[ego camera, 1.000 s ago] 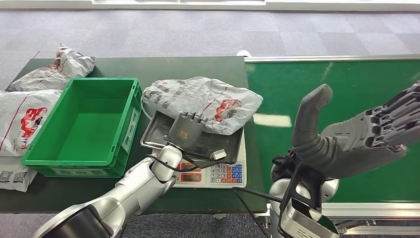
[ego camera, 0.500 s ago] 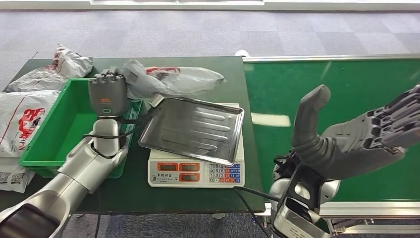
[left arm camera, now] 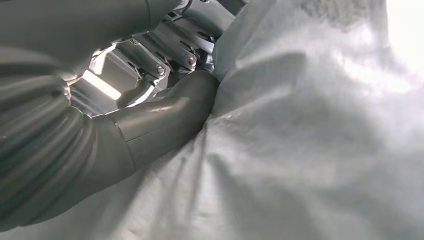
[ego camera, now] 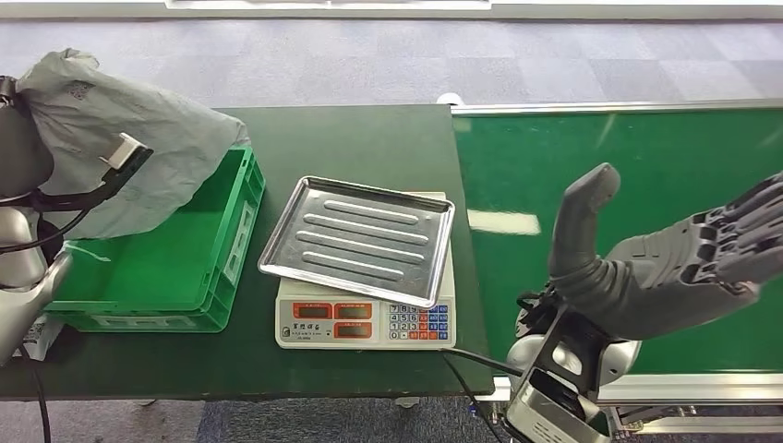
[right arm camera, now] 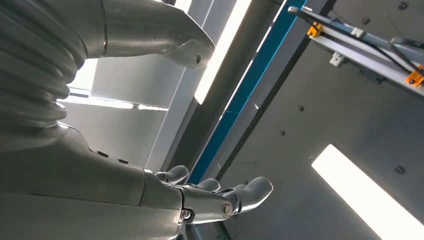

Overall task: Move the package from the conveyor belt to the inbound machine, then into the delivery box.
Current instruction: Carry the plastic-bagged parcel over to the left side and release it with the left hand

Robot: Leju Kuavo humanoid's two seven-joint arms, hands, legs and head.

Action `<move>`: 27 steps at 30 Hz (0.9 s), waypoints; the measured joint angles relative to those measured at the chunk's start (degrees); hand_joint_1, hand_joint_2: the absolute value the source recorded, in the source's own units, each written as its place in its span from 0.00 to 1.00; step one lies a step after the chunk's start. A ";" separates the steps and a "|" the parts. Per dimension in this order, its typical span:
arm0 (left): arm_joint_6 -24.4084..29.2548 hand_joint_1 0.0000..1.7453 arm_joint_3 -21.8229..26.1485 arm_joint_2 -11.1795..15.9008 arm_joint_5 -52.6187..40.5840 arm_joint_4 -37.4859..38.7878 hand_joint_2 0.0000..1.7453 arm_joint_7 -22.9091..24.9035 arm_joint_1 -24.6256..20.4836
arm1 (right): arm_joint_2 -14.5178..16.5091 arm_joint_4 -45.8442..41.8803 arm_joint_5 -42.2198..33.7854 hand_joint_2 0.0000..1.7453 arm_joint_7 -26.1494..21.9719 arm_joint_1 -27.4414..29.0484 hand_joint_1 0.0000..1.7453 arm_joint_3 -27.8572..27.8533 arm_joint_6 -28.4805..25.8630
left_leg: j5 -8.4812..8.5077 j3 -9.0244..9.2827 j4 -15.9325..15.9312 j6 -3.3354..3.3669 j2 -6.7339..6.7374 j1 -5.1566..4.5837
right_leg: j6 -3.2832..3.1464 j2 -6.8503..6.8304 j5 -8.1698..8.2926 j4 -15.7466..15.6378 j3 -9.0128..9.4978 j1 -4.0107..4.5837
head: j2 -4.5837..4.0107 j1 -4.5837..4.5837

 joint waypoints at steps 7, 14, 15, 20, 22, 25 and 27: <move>0.00 0.00 -3.12 -1.39 -0.04 5.81 0.00 -0.21 0.77 | -0.03 -0.68 0.85 1.00 0.01 0.33 0.00 -1.01 0.00 | 0.00 0.06 0.02 0.01 -0.02 -0.07 | 0.01 -0.01 0.02 -0.03 0.02 -0.06 | 0.00 -0.01; -0.06 0.00 -3.76 -13.73 2.61 26.56 0.00 -18.65 1.81 | -0.03 -2.14 2.73 1.00 -0.02 0.70 0.00 -1.68 0.00 | 0.00 0.06 0.02 0.02 0.03 -0.13 | 0.06 0.04 0.11 -0.03 0.04 -0.15 | 0.00 0.01; -0.05 0.00 -3.27 -15.10 1.95 27.89 0.00 -19.06 2.38 | -0.03 -2.16 2.73 1.00 -0.02 0.70 0.00 -1.69 0.00 | 0.00 0.05 0.02 0.02 0.07 -0.14 | 0.06 0.07 0.12 -0.03 0.02 -0.15 | 0.00 0.00; 0.00 0.00 0.11 -19.45 0.17 29.83 0.00 -18.61 4.83 | -0.05 -2.14 2.45 1.00 -0.02 0.70 0.00 -1.70 0.00 | -0.03 0.00 0.03 0.05 0.04 -0.14 | 0.06 0.07 0.10 -0.03 -0.02 -0.14 | 0.00 0.01; 0.01 0.00 1.37 -19.93 0.06 29.03 0.00 -17.30 5.86 | -0.05 -2.10 2.14 1.00 -0.02 0.69 0.00 -1.70 0.00 | -0.04 -0.01 0.02 0.04 0.06 -0.10 | 0.05 0.08 0.10 -0.03 -0.04 -0.14 | 0.00 -0.01; 0.05 0.00 0.75 -17.94 0.02 22.34 0.00 -7.56 7.70 | -0.05 -1.81 1.40 1.00 -0.02 0.65 0.00 -1.68 0.00 | -0.04 -0.09 0.02 -0.01 0.14 0.04 | 0.04 0.12 0.10 -0.02 -0.11 -0.10 | 0.00 0.01; 0.07 0.00 0.21 -14.61 0.00 14.01 0.00 -1.66 9.19 | -0.05 -1.24 0.92 1.00 -0.01 0.60 0.00 -1.67 0.00 | -0.04 -0.12 0.02 -0.06 0.17 0.12 | 0.00 0.15 0.10 -0.01 -0.16 -0.05 | 0.00 0.01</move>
